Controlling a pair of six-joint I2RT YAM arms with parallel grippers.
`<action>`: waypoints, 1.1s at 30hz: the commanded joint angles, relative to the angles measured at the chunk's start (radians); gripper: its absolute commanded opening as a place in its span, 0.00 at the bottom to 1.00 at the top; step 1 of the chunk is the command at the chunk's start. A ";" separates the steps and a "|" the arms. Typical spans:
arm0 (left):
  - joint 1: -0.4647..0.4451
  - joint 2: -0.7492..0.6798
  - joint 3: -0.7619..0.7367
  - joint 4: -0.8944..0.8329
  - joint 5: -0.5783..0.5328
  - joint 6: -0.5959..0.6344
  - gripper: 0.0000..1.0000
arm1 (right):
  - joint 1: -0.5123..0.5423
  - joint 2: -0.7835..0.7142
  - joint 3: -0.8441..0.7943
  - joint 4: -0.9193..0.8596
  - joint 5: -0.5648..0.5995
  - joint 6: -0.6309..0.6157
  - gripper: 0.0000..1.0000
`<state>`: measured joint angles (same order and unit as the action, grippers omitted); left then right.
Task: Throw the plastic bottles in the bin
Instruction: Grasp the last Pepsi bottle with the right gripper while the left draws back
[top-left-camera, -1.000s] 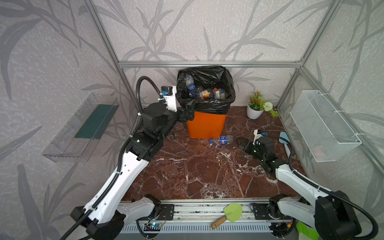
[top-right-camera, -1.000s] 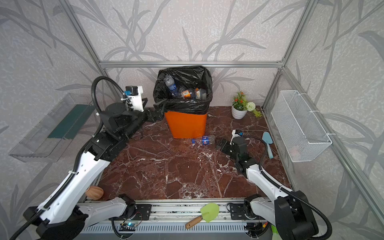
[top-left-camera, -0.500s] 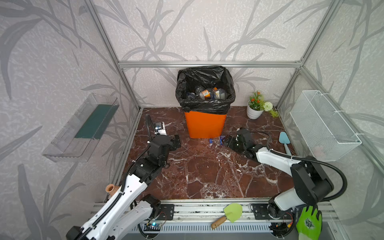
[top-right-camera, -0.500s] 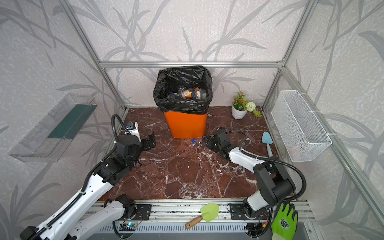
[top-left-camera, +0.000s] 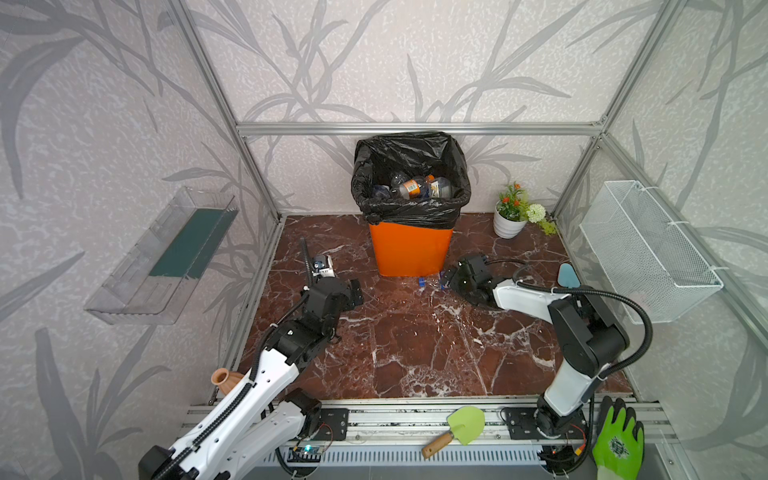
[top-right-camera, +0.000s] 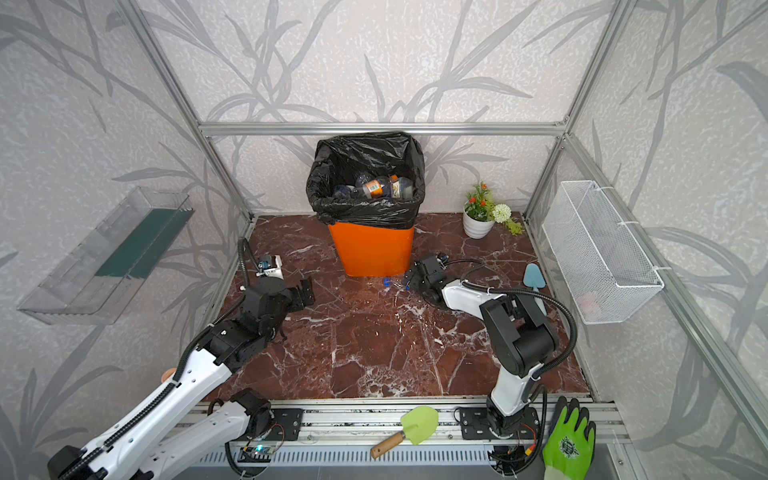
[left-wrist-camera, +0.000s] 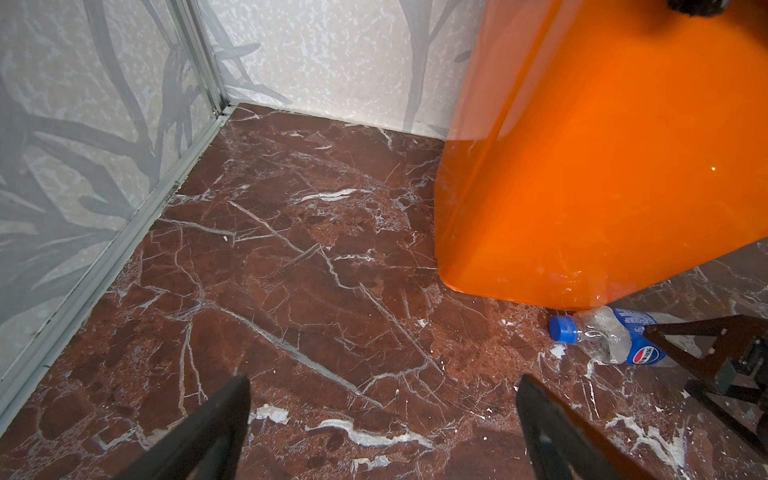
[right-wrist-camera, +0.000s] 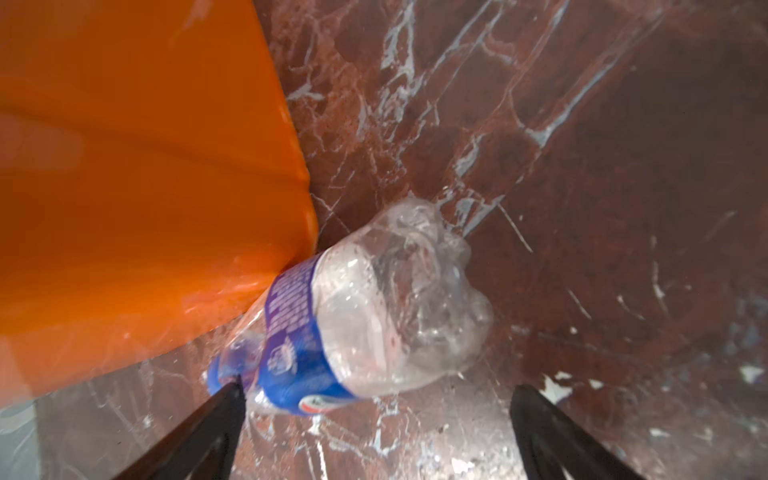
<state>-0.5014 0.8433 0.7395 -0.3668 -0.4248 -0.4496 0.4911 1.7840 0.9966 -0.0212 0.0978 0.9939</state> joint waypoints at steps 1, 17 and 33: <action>0.006 0.005 -0.010 0.000 0.000 -0.023 0.99 | 0.000 0.045 0.071 -0.112 0.060 -0.035 0.98; 0.015 0.015 -0.014 -0.001 0.009 -0.041 0.99 | -0.089 -0.016 0.002 -0.172 -0.006 -0.324 0.74; 0.020 0.059 -0.020 0.027 0.043 -0.066 0.99 | -0.167 -0.178 -0.059 -0.143 -0.080 -0.301 0.95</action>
<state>-0.4877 0.8948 0.7300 -0.3531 -0.3866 -0.4870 0.3176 1.6276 0.9390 -0.1837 0.0391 0.6540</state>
